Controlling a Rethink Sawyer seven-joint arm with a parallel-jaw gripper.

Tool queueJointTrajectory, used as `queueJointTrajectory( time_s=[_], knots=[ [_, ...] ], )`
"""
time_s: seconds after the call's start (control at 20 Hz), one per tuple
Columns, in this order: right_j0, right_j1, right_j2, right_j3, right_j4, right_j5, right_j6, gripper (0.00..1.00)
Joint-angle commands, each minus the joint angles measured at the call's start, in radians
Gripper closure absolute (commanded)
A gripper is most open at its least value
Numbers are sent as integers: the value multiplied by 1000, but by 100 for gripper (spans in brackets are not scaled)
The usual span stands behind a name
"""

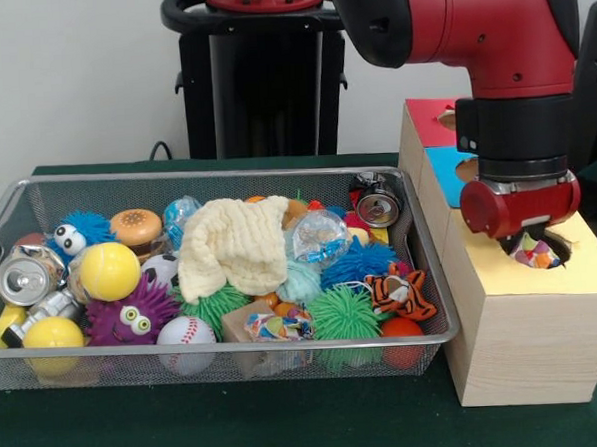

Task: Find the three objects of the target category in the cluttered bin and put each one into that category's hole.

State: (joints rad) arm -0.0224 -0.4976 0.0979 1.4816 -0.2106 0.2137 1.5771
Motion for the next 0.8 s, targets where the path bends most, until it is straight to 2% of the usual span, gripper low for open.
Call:
queueJointTrajectory(
  time_s=[0.05, 0.8],
  knots=[
    [-16, -59, 17, 80, 50, 126, 156, 100],
    [-14, -53, 18, 65, 55, 132, 139, 100]
  ],
)
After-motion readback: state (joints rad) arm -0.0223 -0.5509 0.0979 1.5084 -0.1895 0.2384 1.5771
